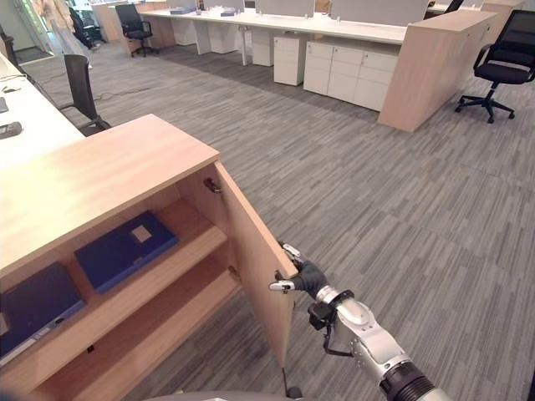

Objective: Put the empty folder in the office cabinet

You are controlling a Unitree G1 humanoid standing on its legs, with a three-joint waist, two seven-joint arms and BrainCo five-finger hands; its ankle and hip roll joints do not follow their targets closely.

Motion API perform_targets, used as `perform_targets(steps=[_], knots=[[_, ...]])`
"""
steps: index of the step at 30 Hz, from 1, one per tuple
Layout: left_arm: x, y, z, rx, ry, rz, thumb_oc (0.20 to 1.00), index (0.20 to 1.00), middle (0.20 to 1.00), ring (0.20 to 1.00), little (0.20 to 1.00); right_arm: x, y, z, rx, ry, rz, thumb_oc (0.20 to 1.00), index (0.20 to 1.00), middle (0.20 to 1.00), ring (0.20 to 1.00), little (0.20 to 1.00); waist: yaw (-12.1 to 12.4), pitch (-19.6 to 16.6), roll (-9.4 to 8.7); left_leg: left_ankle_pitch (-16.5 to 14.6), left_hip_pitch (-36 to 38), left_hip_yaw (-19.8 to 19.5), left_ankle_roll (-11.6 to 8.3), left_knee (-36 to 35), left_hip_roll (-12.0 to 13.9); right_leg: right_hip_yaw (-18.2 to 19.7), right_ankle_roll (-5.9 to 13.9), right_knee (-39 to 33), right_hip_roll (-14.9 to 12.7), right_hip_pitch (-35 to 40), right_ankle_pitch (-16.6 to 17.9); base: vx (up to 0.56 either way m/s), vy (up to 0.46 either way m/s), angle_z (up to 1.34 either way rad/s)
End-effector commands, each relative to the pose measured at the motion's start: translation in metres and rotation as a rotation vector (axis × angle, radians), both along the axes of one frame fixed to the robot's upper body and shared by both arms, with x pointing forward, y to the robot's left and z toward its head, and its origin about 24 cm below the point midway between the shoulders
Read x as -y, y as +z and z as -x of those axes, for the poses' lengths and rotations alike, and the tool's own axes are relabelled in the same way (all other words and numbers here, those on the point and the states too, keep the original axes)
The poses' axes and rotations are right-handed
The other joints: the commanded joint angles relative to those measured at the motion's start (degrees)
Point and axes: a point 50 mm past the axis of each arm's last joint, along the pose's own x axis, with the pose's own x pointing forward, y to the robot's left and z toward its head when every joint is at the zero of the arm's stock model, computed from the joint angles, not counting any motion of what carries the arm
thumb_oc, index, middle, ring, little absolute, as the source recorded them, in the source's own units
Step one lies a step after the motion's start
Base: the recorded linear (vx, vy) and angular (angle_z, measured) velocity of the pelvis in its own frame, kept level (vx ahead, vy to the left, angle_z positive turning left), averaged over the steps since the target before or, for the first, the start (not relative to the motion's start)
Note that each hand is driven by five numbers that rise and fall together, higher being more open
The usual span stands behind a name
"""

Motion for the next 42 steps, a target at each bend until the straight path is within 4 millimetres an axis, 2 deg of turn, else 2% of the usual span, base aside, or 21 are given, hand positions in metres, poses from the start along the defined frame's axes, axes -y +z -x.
perform_targets(steps=[1,5,15,24,28,30,31,32,33,34,36,37,38,41,42], knots=[[-0.022,0.006,-0.019,0.021,-0.026,-0.074,1.000,1.000,1.000,1.000,1.000,-0.109,0.067,-0.011,0.102,0.306,-0.553,1.000,1.000,1.000,1.000,1.000,4.1,-0.7,-5.92,-1.5,2.3,0.7,-3.73,2.9,-1.8,0.4,3.47,1.1,-3.0,2.1,-5.9,-0.01,0.001,-0.05],[-0.015,0.005,-0.027,0.036,-0.053,-0.068,1.000,1.000,1.000,1.000,1.000,-0.120,0.049,-0.001,-0.064,0.268,-0.687,1.000,1.000,1.000,1.000,1.000,4.5,-0.6,-5.96,-1.4,2.3,0.5,-3.91,3.2,-1.5,0.0,3.20,1.1,-2.8,2.3,-6.1,-0.01,-0.004,0.03],[-0.012,0.005,-0.028,0.045,-0.068,-0.057,1.000,1.000,1.000,1.000,1.000,-0.125,0.028,0.013,-0.197,0.252,-0.715,1.000,1.000,1.000,1.000,1.000,5.0,-0.3,-5.95,-0.8,1.2,-0.9,-4.34,3.4,-1.0,-1.0,2.91,0.9,-2.3,2.5,-6.7,-0.03,-0.018,0.16],[-0.009,0.006,-0.033,0.068,-0.085,-0.044,1.000,1.000,1.000,1.000,1.000,-0.137,0.016,0.018,-0.270,0.289,-0.679,1.000,1.000,1.000,1.000,1.000,7.1,0.8,-5.67,0.3,-1.0,-4.3,-4.69,4.6,-0.7,-3.0,2.22,1.2,-1.6,2.9,-7.7,-0.04,-0.041,0.20],[-0.007,0.005,-0.030,0.072,-0.063,-0.027,1.000,1.000,1.000,1.000,1.000,-0.133,0.010,0.017,-0.272,0.274,-0.647,1.000,1.000,1.000,1.000,1.000,8.8,1.7,-5.46,1.4,-2.5,-6.7,-4.74,4.8,-1.2,-5.5,2.10,1.4,-2.1,3.4,-8.2,-0.04,-0.025,0.44],[-0.008,0.005,-0.027,0.057,-0.062,-0.025,1.000,1.000,1.000,1.000,1.000,-0.125,0.005,0.014,-0.265,0.232,-0.632,1.000,1.000,1.000,1.000,1.000,9.3,2.1,-5.34,2.2,-4.0,-8.2,-5.20,5.0,-2.0,-8.0,1.99,1.4,-2.8,3.6,-8.4,-0.07,-0.001,0.76],[-0.008,0.005,-0.029,0.058,-0.053,-0.033,1.000,1.000,1.000,1.000,1.000,-0.117,0.003,0.007,-0.242,0.186,-0.608,1.000,1.000,1.000,1.000,1.000,9.6,2.6,-5.59,3.0,-6.3,-7.9,-5.70,6.2,-2.2,-10.7,1.93,1.5,-3.8,3.8,-8.7,-0.07,0.007,0.80],[-0.008,0.005,-0.030,0.059,-0.053,-0.033,1.000,1.000,1.000,1.000,1.000,-0.117,0.004,0.007,-0.241,0.186,-0.608,1.000,1.000,1.000,1.000,1.000,9.5,2.6,-5.60,2.9,-6.5,-8.0,-5.70,6.4,-2.2,-10.8,1.93,1.5,-3.9,3.7,-8.7,-0.09,0.021,0.83],[-0.008,0.005,-0.033,0.066,-0.048,-0.037,1.000,1.000,1.000,1.000,1.000,-0.112,0.003,0.002,-0.223,0.163,-0.587,1.000,1.000,1.000,1.000,1.000,9.4,2.9,-5.64,3.2,-7.5,-6.9,-5.70,7.1,-2.0,-12.0,1.94,1.7,-4.4,3.6,-8.8,-0.11,0.028,0.73],[-0.006,0.006,-0.038,0.082,-0.041,-0.039,1.000,1.000,1.000,1.000,1.000,-0.103,0.002,-0.007,-0.192,0.127,-0.536,1.000,1.000,1.000,1.000,1.000,9.4,3.7,-5.82,3.4,-8.6,-1.0,-5.44,9.5,-0.1,-14.6,2.10,2.0,-5.6,3.6,-8.7,-0.13,0.043,0.74],[-0.004,0.005,-0.038,0.077,-0.045,-0.036,1.000,1.000,1.000,1.000,1.000,-0.093,-0.007,-0.011,-0.201,0.083,-0.485,1.000,1.000,1.000,1.000,1.000,9.0,3.9,-5.77,3.9,-8.6,5.0,-5.30,10.4,1.8,-17.0,2.32,1.9,-6.5,3.9,-8.3,-0.08,0.037,0.85],[-0.004,0.005,-0.038,0.077,-0.045,-0.036,1.000,1.000,1.000,1.000,1.000,-0.093,-0.007,-0.011,-0.201,0.083,-0.485,1.000,1.000,1.000,1.000,1.000,9.0,3.9,-5.77,3.9,-8.6,5.0,-5.30,10.4,1.8,-17.0,2.32,1.9,-6.5,3.9,-8.3,0.02,0.055,1.01],[-0.004,0.005,-0.036,0.070,-0.053,-0.028,1.000,1.000,1.000,1.000,1.000,-0.081,-0.023,-0.005,-0.231,0.065,-0.400,1.000,1.000,1.000,1.000,1.000,8.4,3.5,-5.30,3.5,-7.2,9.8,-6.29,9.8,3.5,-18.9,2.89,1.1,-6.9,5.3,-8.7,0.03,0.072,0.90],[-0.002,0.004,-0.030,0.055,-0.071,-0.010,1.000,1.000,1.000,1.000,1.000,-0.064,-0.050,0.008,-0.313,0.032,-0.276,1.000,1.000,1.000,1.000,1.000,7.9,2.9,-4.54,3.9,-5.9,13.7,-6.74,8.2,3.7,-21.5,3.36,0.3,-7.9,6.2,-7.6,0.00,0.097,0.76],[-0.002,0.004,-0.030,0.054,-0.072,-0.010,1.000,1.000,1.000,1.000,1.000,-0.064,-0.050,0.008,-0.313,0.032,-0.275,1.000,1.000,1.000,1.000,1.000,7.9,2.9,-4.54,3.9,-5.9,13.7,-6.72,8.1,3.7,-21.6,3.40,0.2,-7.9,6.2,-7.5,0.02,0.135,0.78]])
